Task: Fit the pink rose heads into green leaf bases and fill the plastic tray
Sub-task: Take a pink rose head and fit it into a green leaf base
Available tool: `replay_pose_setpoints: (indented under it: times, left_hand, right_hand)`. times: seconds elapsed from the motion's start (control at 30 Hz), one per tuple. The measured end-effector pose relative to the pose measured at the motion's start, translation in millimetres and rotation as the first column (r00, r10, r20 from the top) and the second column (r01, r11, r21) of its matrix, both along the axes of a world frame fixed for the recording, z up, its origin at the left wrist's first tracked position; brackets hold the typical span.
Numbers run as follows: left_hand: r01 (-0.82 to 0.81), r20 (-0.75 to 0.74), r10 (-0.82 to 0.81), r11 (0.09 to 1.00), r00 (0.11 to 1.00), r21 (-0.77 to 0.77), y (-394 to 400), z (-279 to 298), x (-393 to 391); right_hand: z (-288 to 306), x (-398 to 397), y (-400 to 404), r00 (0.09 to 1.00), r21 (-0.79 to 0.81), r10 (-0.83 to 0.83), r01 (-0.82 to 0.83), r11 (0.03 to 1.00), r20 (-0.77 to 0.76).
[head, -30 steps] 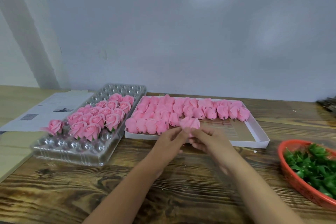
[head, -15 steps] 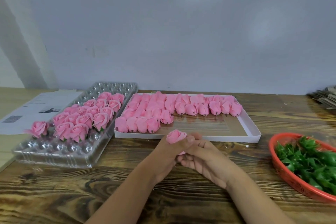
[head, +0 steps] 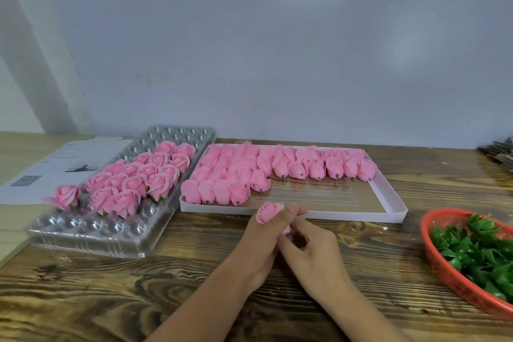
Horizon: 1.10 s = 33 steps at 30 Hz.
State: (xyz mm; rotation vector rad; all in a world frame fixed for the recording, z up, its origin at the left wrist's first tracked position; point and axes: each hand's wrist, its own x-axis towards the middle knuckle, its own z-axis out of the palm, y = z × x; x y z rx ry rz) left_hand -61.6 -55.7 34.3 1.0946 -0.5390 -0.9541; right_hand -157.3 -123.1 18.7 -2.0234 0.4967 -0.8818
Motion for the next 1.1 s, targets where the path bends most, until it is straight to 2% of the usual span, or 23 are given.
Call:
replay_pose_setpoints:
  times: [0.13,0.2,0.27,0.33,0.4,0.43,0.47,0.5,0.6,0.63,0.7,0.73,0.77,0.83,1.0,1.1]
  left_hand:
    - [0.109,0.048,-0.108,0.994,0.993,-0.014,6.8,1.4,6.3]
    - [0.174,0.084,-0.172,0.985,0.981,-0.012,9.0,1.6,8.3]
    - [0.251,0.113,-0.249,0.968,0.962,-0.006,10.2,-0.4,10.4]
    - [0.317,0.113,-0.314,0.948,0.943,-0.010,11.9,-1.7,12.6]
    - [0.341,0.109,-0.338,0.940,0.935,-0.010,13.0,-1.7,13.2]
    - [0.320,0.112,-0.318,0.948,0.942,0.001,12.9,-1.4,12.6]
    - [0.274,0.115,-0.274,0.961,0.955,0.016,12.3,-1.1,11.7]
    - [0.212,0.110,-0.214,0.977,0.971,0.026,11.0,-1.4,10.5]
    - [0.026,0.040,-0.027,0.999,0.999,0.030,4.7,-3.8,5.7]
    - [-0.011,0.022,0.010,0.999,1.000,0.032,2.5,-4.5,4.6]
    - [-0.048,0.002,0.048,0.998,0.999,0.032,1.1,-4.4,2.4]
    - [-0.052,0.011,0.052,0.998,0.999,0.030,1.6,-2.9,1.4]
    - [-0.046,0.028,0.045,0.999,0.999,0.028,2.3,-0.9,0.9]
    - [-0.009,0.056,0.008,1.000,0.998,0.017,4.0,1.4,1.3]
    - [0.095,0.157,-0.092,0.995,0.983,-0.009,7.9,6.0,5.3]
    - [0.189,0.278,-0.184,0.982,0.943,0.012,12.1,8.8,10.0]
  right_hand:
    - [6.0,-4.0,-7.5,0.984,0.151,0.173,-0.164,0.975,-0.049]
    - [7.6,-7.0,-11.8,0.958,0.282,0.285,-0.266,0.922,-0.030]
    - [10.7,-9.6,-13.4,0.916,0.473,0.400,-0.364,0.802,0.028]
    - [12.7,-10.9,-14.2,0.865,0.649,0.488,-0.438,0.621,0.117]
    - [12.5,-11.1,-13.5,0.836,0.747,0.513,-0.466,0.474,0.196]
    - [11.2,-10.3,-13.0,0.838,0.770,0.500,-0.462,0.440,0.217]
    - [10.2,-8.4,-11.7,0.854,0.779,0.472,-0.443,0.444,0.217]
    - [9.1,-6.0,-9.4,0.886,0.767,0.425,-0.402,0.501,0.187]
    - [3.5,1.5,-1.6,0.987,0.550,0.161,-0.142,0.823,0.015]
    - [2.4,3.5,0.0,0.997,0.470,0.076,-0.071,0.880,0.007]
    - [0.8,5.0,0.8,0.998,0.428,0.039,-0.052,0.902,0.039]
    - [1.1,4.7,0.3,0.996,0.469,0.064,-0.087,0.879,0.066]
    - [2.1,3.5,-0.6,0.990,0.546,0.097,-0.138,0.826,0.104]
    - [4.7,1.1,-3.6,0.967,0.708,0.162,-0.254,0.659,0.197]
    - [9.2,-0.8,-10.8,0.935,0.892,0.187,-0.346,0.289,0.302]
    - [11.7,-3.9,-15.0,0.919,0.907,0.203,-0.376,0.187,0.339]
